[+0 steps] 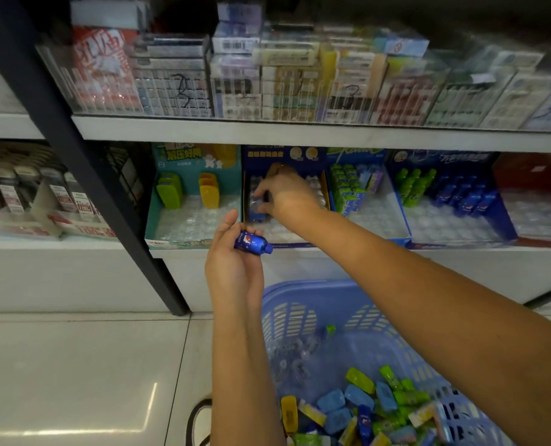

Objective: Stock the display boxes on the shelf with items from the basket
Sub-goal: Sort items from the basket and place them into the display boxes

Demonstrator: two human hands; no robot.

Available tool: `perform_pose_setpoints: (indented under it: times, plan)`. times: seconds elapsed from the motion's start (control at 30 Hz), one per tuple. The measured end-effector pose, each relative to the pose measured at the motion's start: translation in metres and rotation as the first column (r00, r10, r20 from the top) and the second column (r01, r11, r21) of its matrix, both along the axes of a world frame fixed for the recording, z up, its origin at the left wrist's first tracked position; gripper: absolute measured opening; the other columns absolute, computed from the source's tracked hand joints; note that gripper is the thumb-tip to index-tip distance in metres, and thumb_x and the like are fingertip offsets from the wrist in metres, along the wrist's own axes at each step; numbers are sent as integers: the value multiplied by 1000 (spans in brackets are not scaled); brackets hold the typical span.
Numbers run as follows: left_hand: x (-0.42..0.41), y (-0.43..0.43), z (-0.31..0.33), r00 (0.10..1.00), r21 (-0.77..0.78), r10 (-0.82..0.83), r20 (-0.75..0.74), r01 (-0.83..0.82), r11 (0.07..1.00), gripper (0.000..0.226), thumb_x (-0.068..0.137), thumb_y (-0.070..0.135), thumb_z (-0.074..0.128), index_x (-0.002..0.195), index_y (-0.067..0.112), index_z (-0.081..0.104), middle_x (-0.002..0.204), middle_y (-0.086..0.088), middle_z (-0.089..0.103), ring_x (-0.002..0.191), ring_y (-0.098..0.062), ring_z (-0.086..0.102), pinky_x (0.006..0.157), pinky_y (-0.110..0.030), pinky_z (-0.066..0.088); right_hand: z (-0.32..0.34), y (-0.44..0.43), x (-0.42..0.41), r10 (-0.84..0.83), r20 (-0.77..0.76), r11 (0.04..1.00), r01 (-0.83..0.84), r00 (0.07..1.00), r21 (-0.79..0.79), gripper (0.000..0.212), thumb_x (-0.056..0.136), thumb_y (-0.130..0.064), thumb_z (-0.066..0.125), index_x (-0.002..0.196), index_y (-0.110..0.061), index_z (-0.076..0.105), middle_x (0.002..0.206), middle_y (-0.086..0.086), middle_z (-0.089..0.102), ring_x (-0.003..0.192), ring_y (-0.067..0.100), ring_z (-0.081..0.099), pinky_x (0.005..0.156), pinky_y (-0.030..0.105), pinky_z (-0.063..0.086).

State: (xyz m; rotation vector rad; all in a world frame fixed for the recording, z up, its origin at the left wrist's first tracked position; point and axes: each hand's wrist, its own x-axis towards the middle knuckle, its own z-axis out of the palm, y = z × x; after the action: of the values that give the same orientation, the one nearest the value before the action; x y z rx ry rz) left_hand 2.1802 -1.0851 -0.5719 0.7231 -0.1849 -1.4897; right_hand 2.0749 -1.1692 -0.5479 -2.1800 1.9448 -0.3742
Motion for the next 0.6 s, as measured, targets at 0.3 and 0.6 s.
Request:
perform_pose_setpoints:
  times: [0.3, 0.6]
  plan:
    - [-53, 19, 11, 994, -209, 40, 103, -17, 978, 23, 98, 1, 41, 103, 13, 60, 87, 0, 60, 72, -9, 58, 70, -19, 51, -11, 126, -59, -378, 916, 924, 2, 137, 381, 24, 78, -29, 71, 90, -8, 67, 71, 4, 69, 63, 16, 68, 59, 21, 53]
    - [-148, 57, 13, 832, -382, -158, 532, 402, 832, 23, 102, 16, 38, 115, 23, 56, 122, 9, 57, 116, 0, 53, 100, -26, 43, 4, 162, -139, -311, 898, 920, 138, -311, 366, 16, 80, -11, 65, 92, -1, 68, 85, 12, 74, 81, 17, 73, 65, 18, 55]
